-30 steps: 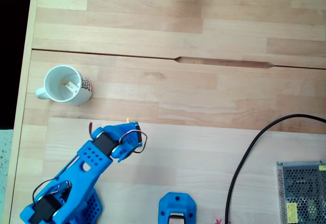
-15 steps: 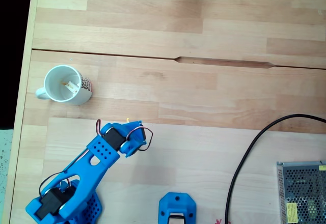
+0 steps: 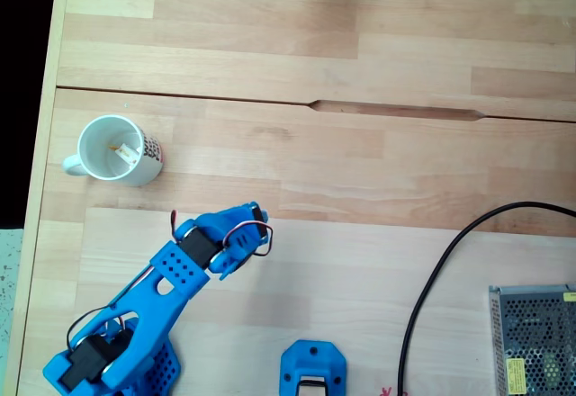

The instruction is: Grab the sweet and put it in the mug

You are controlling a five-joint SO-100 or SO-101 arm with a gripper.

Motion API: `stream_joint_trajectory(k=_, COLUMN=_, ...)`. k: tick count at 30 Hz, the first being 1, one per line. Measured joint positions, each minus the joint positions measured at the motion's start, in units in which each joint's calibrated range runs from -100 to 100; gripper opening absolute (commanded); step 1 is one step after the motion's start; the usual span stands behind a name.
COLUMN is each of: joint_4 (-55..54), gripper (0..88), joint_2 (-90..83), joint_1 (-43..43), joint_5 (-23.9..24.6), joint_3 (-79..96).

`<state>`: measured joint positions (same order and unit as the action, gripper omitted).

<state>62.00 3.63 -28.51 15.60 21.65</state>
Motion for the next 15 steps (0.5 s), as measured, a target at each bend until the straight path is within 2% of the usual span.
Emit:
stream_joint_trajectory(k=5, joint_4=2.28, gripper=3.3, joint_2=0.00, joint_1=0.00, joint_5=-0.34, joint_3=0.00)
stream_joint_trajectory(k=8, joint_4=3.01, gripper=6.2, joint_2=0.00, joint_1=0.00, joint_5=-0.49, joint_3=0.00)
stream_joint_trajectory(k=11, joint_4=3.17, gripper=14.8, joint_2=0.00, joint_1=0.00, joint_5=-1.71, joint_3=0.00)
stream_joint_trajectory(k=15, joint_4=3.17, gripper=31.7, joint_2=0.00, joint_1=0.00, joint_5=-5.86, joint_3=0.00)
